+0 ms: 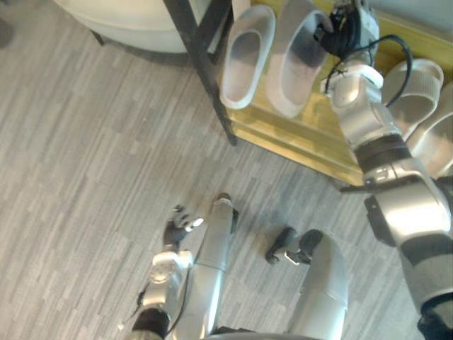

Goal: Organize the slippers on the shoe rack

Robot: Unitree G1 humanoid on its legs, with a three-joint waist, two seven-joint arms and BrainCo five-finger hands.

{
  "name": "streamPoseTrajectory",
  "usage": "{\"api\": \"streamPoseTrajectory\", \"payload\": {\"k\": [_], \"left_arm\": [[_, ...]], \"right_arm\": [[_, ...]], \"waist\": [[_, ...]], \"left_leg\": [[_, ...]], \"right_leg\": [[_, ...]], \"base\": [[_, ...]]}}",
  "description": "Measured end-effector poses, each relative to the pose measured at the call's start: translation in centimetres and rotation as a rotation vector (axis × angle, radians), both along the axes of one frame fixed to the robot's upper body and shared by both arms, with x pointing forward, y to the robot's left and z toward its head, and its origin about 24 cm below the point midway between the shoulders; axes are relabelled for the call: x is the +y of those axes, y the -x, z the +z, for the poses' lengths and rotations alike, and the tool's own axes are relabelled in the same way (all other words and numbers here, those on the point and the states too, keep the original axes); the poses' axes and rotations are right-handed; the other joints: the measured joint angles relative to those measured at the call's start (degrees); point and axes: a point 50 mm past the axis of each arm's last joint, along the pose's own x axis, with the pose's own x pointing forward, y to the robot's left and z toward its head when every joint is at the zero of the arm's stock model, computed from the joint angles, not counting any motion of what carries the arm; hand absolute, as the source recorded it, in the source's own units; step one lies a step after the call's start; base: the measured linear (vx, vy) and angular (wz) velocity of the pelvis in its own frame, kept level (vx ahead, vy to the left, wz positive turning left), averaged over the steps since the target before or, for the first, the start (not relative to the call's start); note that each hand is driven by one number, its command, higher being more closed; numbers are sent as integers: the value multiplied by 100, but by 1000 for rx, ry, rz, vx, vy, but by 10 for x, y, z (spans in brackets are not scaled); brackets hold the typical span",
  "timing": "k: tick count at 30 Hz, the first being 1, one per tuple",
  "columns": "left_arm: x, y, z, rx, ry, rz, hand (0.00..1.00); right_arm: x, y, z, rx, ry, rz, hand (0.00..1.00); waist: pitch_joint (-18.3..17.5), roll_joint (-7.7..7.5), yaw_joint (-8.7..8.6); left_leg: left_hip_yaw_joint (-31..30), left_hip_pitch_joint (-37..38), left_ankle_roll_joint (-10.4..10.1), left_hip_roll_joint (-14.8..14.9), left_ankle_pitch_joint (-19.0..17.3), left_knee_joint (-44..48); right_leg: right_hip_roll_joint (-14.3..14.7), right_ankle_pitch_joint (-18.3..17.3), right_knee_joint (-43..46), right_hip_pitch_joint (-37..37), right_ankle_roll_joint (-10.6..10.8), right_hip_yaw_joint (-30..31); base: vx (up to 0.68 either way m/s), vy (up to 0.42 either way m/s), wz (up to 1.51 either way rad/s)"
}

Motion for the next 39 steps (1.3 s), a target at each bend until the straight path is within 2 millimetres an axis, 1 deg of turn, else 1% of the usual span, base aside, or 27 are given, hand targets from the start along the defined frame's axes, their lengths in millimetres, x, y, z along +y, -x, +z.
{"api": "streamPoseTrajectory", "payload": {"k": [2,5,8,10,14,17,18,20,21,22,24,25,26,29,32,35,37,39], "left_arm": [[-1,3,-5,53,-11,-31,0],[-7,0,-4,48,-16,-59,0],[-6,0,-4,42,-19,-58,0],[-7,1,-5,49,-23,-65,0],[-8,1,-5,50,-25,-74,0],[-10,1,-6,57,-29,-71,0],[-10,0,-7,61,-35,-70,0],[-13,0,-7,65,-35,-77,0],[-16,1,-8,67,-30,-75,0],[-16,1,-8,67,-30,-74,0],[-20,-1,-8,64,-31,-70,0],[-20,-1,-8,64,-32,-72,0],[-21,-1,-7,63,-32,-75,0],[-21,-1,-7,62,-32,-73,0],[-21,-1,-7,61,-32,-73,0],[-20,-1,-7,61,-32,-71,0],[-19,-1,-7,62,-35,-70,0],[-19,-1,-7,61,-36,-68,0]], "right_arm": [[-14,-3,-6,38,-7,-57,100],[-11,-4,-9,45,29,-69,100],[-14,-3,-8,33,53,-93,100],[-17,-2,-5,12,60,-112,100],[-17,-1,-5,-8,85,-144,100],[-21,0,-5,-31,66,-180,100],[-22,0,-5,-33,63,-188,0],[-23,0,-6,-32,57,-200,0],[-26,0,-9,-31,45,-212,0],[-27,0,-9,-30,37,-215,0],[-32,0,-16,-27,-7,-229,0],[-32,0,-17,-26,-12,-229,0],[-32,0,-18,-25,-59,-220,0],[-30,-1,-20,-30,-132,-191,0],[-29,0,-22,-37,-192,-172,0],[-23,0,-25,-47,-206,-142,0],[-16,2,-27,-64,-246,-100,0],[-12,4,-27,-84,-265,-68,0]], "waist": [[75,-57,18],[96,-18,79],[93,-14,87],[74,22,83],[56,57,91],[29,108,103],[17,131,114],[-11,184,134],[-49,254,174],[-58,269,184],[-116,359,237],[-122,368,240],[-140,395,245],[-142,397,245],[-142,397,250],[-142,397,256],[-143,397,256],[-143,397,260]], "left_leg": [[-91,-179,-55,-30,31,59],[19,-233,-32,-37,49,86],[26,-243,-1,-16,38,75],[62,-295,31,-5,72,33],[63,-324,31,-6,91,7],[71,-324,30,-5,91,0],[72,-324,31,-6,91,-2],[72,-327,31,-9,91,-4],[72,-328,32,-9,91,-7],[72,-328,32,-10,91,-9],[71,-328,30,-9,92,-21],[71,-328,29,-8,93,-25],[72,-320,17,-5,100,-34],[71,-304,-37,5,133,-57],[72,-289,-33,9,159,-88],[82,-258,-38,30,162,-95],[116,-168,-35,58,166,-139],[126,-108,-31,64,176,-191]], "right_leg": [[-32,-28,64,-84,-41,-99],[-113,-45,166,-193,-65,-16],[-112,-59,166,-199,-86,-25],[-125,-58,166,-268,-87,-17],[-131,-58,166,-299,-89,-27],[-135,-60,165,-300,-93,-27],[-136,-64,165,-300,-101,-27],[-139,-74,165,-300,-120,-30],[-141,-75,164,-300,-122,-32],[-141,-75,164,-300,-122,-33],[-143,-86,164,-300,-144,-43],[-143,-86,164,-300,-144,-44],[-142,-86,163,-300,-144,-45],[-132,-86,159,-300,-145,-44],[-123,-83,140,-298,-151,-44],[-111,-81,135,-280,-155,-38],[-94,-79,102,-221,-158,-15],[-91,-65,64,-172,-184,-19]], "base": [[-30,29,22],[-27,60,6],[-26,48,1],[-31,55,3],[-12,52,3],[-5,60,1],[-9,70,1],[-10,54,2],[-9,49,1],[-11,72,1],[-8,60,2],[-7,60,1],[-4,39,0],[-8,53,0],[-12,44,0],[-14,55,-4],[-18,57,-5],[-21,47,-2]]}}
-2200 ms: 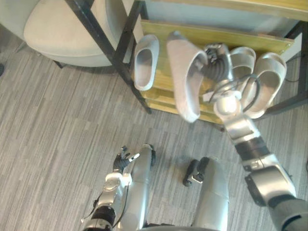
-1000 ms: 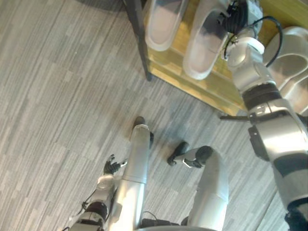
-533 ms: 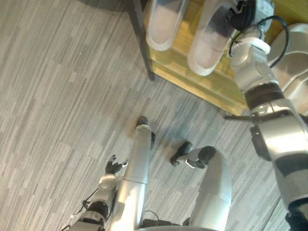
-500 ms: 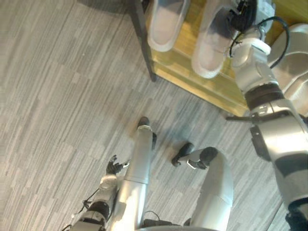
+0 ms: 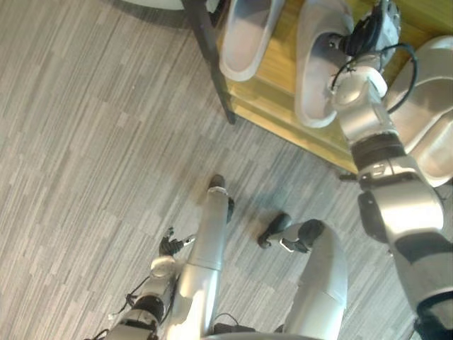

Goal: Organize the slippers on the shoe rack

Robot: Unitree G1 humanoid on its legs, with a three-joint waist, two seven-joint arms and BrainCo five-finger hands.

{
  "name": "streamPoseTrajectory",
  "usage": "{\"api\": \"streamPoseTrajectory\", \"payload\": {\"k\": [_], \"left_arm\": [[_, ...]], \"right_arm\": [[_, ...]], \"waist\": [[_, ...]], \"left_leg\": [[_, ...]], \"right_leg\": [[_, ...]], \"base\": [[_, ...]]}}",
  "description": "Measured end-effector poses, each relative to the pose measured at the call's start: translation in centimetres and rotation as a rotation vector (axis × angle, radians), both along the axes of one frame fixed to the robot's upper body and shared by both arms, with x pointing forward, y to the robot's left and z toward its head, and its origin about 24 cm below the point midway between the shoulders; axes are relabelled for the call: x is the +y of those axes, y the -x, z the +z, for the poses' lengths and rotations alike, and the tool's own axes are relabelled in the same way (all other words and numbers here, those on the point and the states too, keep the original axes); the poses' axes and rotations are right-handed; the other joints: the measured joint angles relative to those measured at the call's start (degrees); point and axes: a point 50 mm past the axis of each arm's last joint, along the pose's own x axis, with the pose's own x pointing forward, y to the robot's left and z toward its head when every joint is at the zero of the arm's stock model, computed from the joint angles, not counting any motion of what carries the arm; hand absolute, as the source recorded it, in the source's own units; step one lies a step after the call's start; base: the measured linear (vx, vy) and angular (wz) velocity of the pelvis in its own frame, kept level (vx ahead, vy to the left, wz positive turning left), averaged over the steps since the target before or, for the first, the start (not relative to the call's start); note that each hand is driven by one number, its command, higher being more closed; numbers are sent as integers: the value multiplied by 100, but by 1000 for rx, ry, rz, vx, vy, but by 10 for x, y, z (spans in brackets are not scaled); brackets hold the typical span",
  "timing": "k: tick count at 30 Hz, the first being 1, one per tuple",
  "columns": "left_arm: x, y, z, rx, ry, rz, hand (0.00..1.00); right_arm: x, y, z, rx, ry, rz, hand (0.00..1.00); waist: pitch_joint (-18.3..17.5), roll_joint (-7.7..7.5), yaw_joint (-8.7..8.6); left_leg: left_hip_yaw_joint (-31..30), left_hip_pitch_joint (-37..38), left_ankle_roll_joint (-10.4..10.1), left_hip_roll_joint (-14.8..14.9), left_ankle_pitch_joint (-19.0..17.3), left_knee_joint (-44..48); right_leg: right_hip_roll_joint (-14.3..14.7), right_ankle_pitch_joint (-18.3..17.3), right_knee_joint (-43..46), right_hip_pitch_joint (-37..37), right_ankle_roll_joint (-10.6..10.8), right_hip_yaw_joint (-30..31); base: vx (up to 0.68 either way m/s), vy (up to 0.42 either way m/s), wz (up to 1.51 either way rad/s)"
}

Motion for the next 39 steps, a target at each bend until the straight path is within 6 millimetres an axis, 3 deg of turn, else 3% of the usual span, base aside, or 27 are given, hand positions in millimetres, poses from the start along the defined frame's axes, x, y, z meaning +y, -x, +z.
{"api": "streamPoseTrajectory", "payload": {"k": [4,16,23,25,29,39], "left_arm": [[2,2,-1,7,2,10,0],[3,2,0,-6,16,54,0],[9,8,-3,13,8,101,0],[10,9,-2,0,22,118,0],[11,10,-3,0,29,128,0],[13,10,-3,-4,49,163,0]], "right_arm": [[12,5,-8,-38,-73,71,0],[23,25,-23,-154,-236,183,0],[44,34,-78,-85,-448,312,0],[48,36,-102,-33,-540,337,0],[51,38,-120,13,-630,376,0],[51,36,-130,33,-768,434,0]], "waist": [[-171,5,0],[-174,7,-17],[-174,6,-81],[-174,6,-99],[-174,5,-123],[-172,2,-179]], "left_leg": [[24,52,-8,26,8,-72],[72,329,-8,120,8,-226],[122,531,5,200,-1,-333],[171,608,6,226,-1,-402],[170,605,5,235,-1,-404],[170,642,4,234,0,-416]], "right_leg": [[23,16,-76,28,-24,-1],[119,40,-276,311,-13,-18],[201,65,-421,492,28,-8],[227,89,-483,526,75,25],[245,103,-498,526,61,23],[249,107,-506,561,53,22]], "base": [[-15,52,-2],[-7,38,-3],[2,31,-5],[-6,38,-8],[0,18,-2],[0,3,0]]}}
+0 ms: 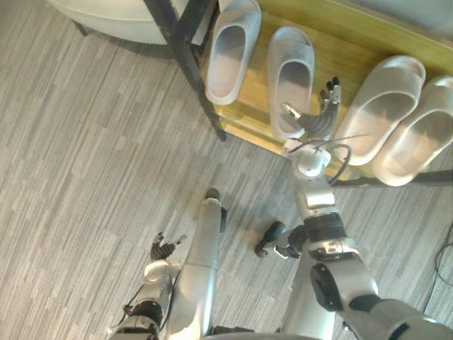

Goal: Organize the slippers on the shoe rack

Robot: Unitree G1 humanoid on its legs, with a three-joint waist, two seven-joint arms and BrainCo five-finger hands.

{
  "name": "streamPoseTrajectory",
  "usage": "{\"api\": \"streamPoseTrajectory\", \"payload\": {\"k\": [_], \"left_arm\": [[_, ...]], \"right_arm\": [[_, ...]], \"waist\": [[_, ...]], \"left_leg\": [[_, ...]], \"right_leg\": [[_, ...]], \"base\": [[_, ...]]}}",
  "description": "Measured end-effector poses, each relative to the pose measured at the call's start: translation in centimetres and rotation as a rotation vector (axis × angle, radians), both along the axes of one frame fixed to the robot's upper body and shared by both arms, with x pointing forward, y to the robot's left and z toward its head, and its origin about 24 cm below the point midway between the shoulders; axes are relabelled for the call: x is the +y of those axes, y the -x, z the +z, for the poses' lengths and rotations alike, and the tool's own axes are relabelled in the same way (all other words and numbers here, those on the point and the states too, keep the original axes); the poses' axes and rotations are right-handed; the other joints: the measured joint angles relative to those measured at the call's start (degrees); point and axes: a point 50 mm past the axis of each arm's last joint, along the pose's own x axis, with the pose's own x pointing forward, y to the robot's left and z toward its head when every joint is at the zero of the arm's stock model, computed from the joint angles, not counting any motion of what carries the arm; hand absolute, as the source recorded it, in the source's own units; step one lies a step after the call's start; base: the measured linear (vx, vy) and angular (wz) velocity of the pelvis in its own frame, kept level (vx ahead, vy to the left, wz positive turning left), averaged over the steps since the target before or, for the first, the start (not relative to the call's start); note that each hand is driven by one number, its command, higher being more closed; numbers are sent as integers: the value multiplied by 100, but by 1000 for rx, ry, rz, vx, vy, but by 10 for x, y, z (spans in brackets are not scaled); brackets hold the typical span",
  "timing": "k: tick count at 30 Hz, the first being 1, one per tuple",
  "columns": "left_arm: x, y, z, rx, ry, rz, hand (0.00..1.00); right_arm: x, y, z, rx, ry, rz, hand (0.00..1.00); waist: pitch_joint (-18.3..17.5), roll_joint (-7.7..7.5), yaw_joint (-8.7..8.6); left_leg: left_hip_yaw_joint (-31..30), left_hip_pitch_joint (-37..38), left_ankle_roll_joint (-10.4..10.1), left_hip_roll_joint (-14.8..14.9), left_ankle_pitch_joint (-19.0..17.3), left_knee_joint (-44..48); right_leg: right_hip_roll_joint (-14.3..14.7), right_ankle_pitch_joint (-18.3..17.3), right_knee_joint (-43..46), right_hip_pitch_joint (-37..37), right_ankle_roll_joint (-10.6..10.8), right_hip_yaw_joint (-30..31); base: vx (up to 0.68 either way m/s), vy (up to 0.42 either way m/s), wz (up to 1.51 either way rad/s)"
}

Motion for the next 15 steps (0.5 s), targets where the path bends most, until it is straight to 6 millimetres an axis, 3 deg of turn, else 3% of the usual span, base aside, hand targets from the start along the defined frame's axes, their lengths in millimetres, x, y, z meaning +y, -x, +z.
{"api": "streamPoseTrajectory", "payload": {"k": [3,9,15], "left_arm": [[0,0,0,-5,9,16,0],[1,0,0,-6,15,26,0],[0,0,0,-8,17,27,0]], "right_arm": [[3,-2,-8,28,-51,43,0],[6,-3,-4,-8,-149,101,0],[22,-10,6,-21,-259,177,0]], "waist": [[0,-3,-4],[1,-5,-4],[1,-7,-3]], "left_leg": [[3,74,0,0,3,-60],[2,68,-1,-19,10,-93],[-30,69,-32,-41,68,-185]], "right_leg": [[9,2,-52,70,3,-6],[9,4,-71,68,8,-25],[-13,4,-93,68,8,-69]], "base": [[0,0,0],[0,0,0],[-1,6,3]]}}
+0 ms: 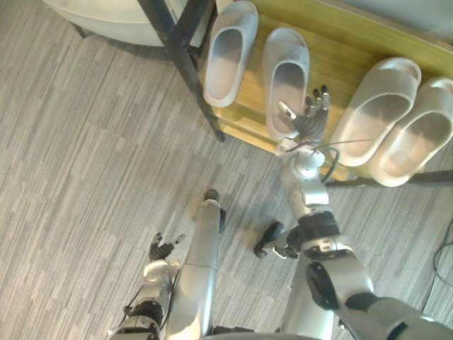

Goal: Organize the slippers on the shoe rack

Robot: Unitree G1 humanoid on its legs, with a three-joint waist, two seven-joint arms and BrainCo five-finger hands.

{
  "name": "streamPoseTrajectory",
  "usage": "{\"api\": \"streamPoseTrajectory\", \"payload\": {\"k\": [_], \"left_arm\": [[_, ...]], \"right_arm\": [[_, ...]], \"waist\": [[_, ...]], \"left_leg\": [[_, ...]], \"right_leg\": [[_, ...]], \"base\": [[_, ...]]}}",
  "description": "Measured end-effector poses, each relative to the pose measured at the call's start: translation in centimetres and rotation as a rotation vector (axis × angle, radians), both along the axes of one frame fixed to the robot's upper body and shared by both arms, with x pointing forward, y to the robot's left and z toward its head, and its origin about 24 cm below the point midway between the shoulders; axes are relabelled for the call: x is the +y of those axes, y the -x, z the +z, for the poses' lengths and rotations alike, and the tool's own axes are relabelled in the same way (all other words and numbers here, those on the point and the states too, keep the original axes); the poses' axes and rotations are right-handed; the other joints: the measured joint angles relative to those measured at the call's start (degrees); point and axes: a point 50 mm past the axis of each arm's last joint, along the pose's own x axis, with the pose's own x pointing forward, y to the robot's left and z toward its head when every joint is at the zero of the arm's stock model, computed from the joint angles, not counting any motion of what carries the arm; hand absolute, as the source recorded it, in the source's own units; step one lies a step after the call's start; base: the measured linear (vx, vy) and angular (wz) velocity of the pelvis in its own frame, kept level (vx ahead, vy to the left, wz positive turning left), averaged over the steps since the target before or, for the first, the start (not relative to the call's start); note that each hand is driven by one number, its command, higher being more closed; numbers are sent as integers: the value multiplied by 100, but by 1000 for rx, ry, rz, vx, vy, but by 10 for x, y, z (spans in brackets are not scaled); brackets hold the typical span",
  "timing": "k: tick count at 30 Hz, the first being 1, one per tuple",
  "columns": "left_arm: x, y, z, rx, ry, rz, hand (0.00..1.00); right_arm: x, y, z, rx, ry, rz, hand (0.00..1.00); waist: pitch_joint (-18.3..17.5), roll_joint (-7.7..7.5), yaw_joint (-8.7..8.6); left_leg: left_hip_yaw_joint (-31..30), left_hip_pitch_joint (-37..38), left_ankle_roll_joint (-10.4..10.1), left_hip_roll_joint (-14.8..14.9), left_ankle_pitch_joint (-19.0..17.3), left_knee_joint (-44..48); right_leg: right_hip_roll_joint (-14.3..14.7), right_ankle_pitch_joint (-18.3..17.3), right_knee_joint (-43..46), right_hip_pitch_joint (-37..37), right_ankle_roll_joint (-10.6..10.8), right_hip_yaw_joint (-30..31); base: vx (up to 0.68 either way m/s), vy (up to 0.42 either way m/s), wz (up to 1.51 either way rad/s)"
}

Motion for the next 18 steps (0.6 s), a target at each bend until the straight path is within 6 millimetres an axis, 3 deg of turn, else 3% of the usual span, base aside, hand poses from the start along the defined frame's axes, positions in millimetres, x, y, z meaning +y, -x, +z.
{"api": "streamPoseTrajectory", "payload": {"k": [11,18], "left_arm": [[-3,-2,1,-9,7,-4,0],[-4,-2,1,-9,7,-6,0]], "right_arm": [[20,-9,30,-47,-77,88,0],[16,-17,31,-11,-142,87,0]], "waist": [[0,0,76],[-1,2,86]], "left_leg": [[-158,-1,-39,-83,113,-139],[-180,2,-74,-81,167,-202]], "right_leg": [[-56,-2,-63,104,-3,-192],[-64,-6,-62,92,-11,-230]], "base": [[-1,17,7],[0,0,0]]}}
